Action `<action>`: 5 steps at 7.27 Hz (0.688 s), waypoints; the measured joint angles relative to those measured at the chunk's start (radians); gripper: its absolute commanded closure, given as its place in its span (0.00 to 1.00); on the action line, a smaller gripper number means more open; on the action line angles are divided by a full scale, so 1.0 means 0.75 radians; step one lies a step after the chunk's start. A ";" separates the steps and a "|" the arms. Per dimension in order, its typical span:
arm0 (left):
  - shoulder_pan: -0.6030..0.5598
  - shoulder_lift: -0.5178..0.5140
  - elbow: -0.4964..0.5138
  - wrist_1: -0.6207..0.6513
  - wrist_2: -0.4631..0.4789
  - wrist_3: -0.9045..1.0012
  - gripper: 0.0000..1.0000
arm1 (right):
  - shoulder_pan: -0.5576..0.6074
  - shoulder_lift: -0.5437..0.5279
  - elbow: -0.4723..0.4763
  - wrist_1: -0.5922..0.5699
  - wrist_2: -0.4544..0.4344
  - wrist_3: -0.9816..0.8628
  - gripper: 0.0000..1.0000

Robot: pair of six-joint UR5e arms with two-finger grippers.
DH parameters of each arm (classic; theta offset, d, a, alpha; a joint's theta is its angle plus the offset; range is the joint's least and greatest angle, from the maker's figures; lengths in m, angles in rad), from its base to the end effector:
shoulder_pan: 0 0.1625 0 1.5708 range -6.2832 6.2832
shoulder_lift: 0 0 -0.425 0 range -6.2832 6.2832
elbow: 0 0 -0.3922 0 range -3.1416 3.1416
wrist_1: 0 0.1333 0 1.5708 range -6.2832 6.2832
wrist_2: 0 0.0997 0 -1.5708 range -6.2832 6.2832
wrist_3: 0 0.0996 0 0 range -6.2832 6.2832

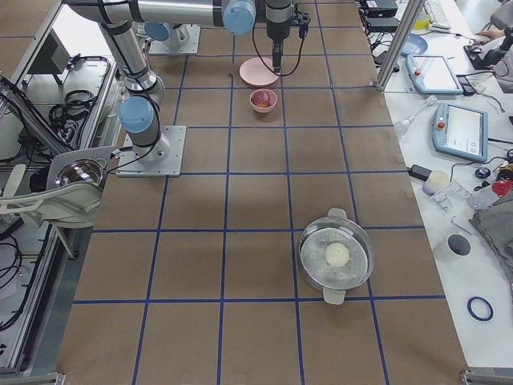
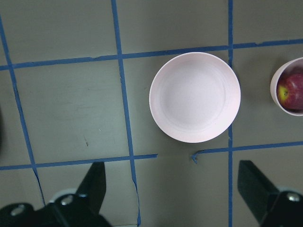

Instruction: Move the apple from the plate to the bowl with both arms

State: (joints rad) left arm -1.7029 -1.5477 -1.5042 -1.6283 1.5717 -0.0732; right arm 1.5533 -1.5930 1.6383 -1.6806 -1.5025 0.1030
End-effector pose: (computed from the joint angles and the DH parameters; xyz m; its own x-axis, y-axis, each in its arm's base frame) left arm -0.1958 -0.4619 0.5262 -0.9983 0.0589 0.0014 0.0588 0.9978 -0.0322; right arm 0.1315 -0.4906 0.4769 -0.9905 0.1156 -0.0744 0.1199 0.9911 -0.0571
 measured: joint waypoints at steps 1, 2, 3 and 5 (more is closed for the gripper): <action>0.002 0.001 -0.002 0.010 0.001 -0.001 0.00 | 0.000 -0.002 0.000 0.003 -0.001 -0.001 0.00; 0.005 0.001 -0.002 0.015 -0.001 -0.001 0.00 | -0.001 -0.005 0.001 0.004 -0.001 -0.002 0.00; 0.011 0.001 -0.003 0.018 -0.007 0.001 0.00 | -0.001 -0.006 0.001 0.006 0.000 -0.002 0.00; 0.017 -0.002 -0.003 0.019 -0.012 0.003 0.00 | -0.004 -0.007 0.001 0.020 -0.001 -0.002 0.00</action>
State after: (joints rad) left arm -1.6903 -1.5494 -1.5062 -1.6139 1.5627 -0.0712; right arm 1.5505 -1.5983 1.6391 -1.6654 -1.5035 0.1013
